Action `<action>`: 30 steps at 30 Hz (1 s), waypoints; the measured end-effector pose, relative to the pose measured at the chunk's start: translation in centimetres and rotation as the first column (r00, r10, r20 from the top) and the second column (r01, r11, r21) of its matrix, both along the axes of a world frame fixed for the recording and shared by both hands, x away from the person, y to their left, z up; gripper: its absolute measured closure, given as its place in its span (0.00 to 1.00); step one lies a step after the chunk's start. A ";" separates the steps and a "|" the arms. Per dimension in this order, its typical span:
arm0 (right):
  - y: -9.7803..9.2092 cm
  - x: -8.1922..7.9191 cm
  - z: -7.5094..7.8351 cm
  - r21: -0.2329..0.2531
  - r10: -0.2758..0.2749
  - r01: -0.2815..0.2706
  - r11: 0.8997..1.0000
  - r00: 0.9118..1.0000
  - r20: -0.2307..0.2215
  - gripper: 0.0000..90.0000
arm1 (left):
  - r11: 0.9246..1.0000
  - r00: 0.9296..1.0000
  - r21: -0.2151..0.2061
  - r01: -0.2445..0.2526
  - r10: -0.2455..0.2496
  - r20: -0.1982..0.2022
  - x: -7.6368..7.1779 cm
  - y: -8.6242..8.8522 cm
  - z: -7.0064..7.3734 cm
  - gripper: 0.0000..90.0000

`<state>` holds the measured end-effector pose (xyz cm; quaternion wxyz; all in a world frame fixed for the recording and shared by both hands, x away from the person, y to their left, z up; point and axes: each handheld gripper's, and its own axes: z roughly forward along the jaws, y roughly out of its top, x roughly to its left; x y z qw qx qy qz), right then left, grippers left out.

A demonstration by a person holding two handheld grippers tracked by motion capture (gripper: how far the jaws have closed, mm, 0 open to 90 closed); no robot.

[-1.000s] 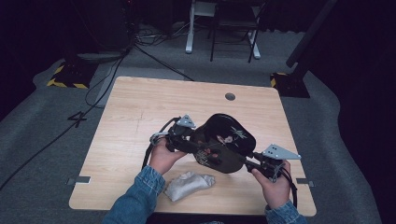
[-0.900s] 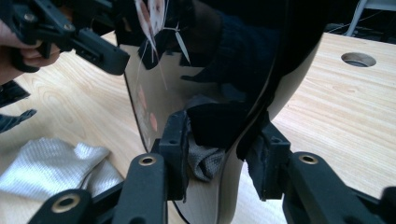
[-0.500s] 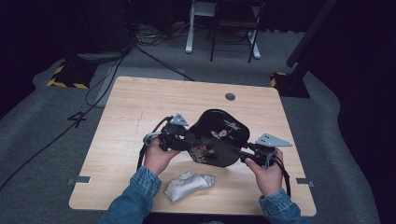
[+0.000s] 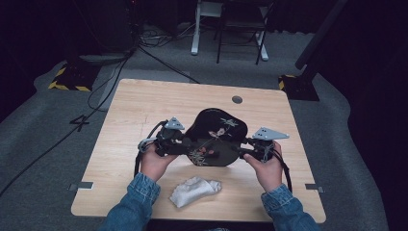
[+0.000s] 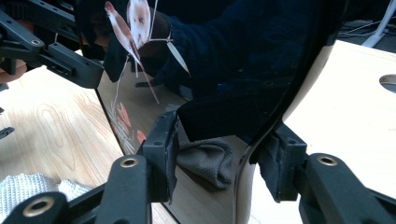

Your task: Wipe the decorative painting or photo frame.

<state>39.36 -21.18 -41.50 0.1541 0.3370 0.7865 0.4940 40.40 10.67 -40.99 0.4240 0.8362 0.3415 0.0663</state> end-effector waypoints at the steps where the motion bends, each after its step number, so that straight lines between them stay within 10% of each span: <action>1: 0.0 0.1 0.0 -0.001 0.000 0.000 1.000 1.000 -0.002 0.58 | 1.000 1.000 -0.004 0.001 -0.001 -0.002 0.0 0.0 0.0 0.57; 30: -0.7 -0.7 0.9 0.013 -0.046 0.046 0.999 0.998 0.038 0.40 | 1.000 1.000 -0.009 0.025 -0.025 -0.008 -0.1 -0.2 -0.1 0.54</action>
